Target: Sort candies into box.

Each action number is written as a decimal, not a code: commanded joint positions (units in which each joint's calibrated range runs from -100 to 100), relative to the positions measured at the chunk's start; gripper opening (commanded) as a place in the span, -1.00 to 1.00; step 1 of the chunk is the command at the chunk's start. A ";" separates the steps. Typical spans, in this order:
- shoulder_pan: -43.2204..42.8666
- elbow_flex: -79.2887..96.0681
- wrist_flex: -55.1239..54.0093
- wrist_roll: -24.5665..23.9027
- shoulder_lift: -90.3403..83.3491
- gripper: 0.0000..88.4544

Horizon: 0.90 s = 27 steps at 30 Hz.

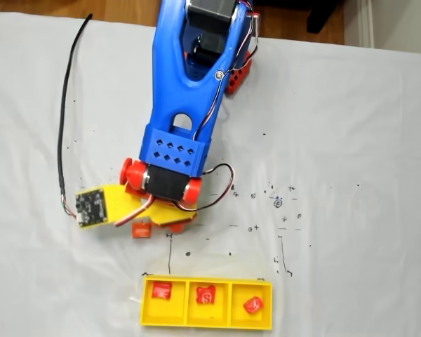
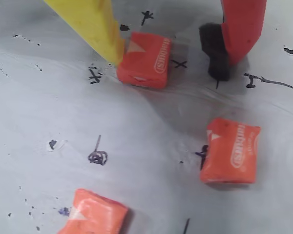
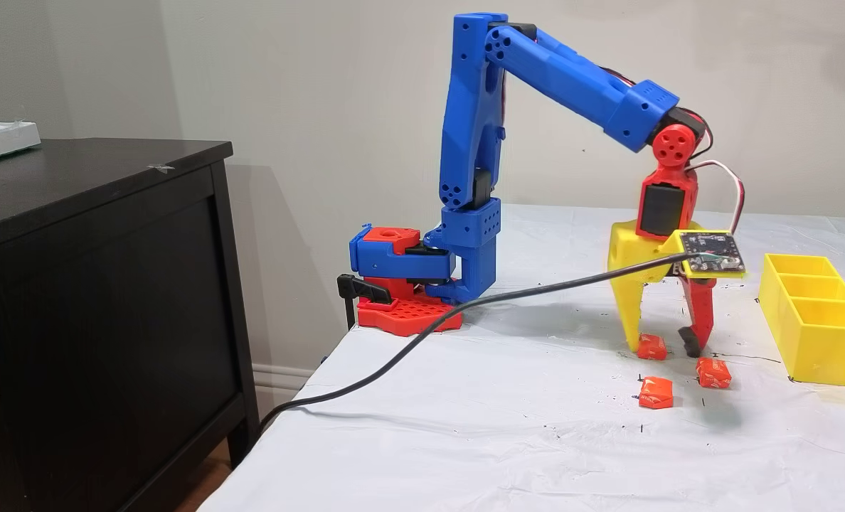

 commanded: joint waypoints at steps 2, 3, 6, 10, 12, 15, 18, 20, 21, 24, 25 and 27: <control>0.13 -1.58 0.18 0.34 -1.86 -0.90; 0.22 -1.31 0.18 0.34 -2.62 -0.93; 0.49 -0.49 0.67 0.29 -5.51 -1.00; 0.22 1.15 1.90 0.15 -10.51 -1.00; -0.14 2.15 2.22 -0.10 -13.90 -1.00; -0.87 2.51 3.29 -0.59 -19.59 -1.00; -1.68 2.15 3.94 -1.66 -24.93 -1.00; -2.41 1.69 3.70 -2.74 -27.64 -1.00; -2.77 1.60 3.29 -3.47 -28.83 -1.00; -5.13 0.87 1.32 -6.20 -31.63 -1.00; -5.94 0.69 0.50 -6.94 -32.05 -1.00; -7.48 0.51 -1.71 -8.55 -32.90 -1.00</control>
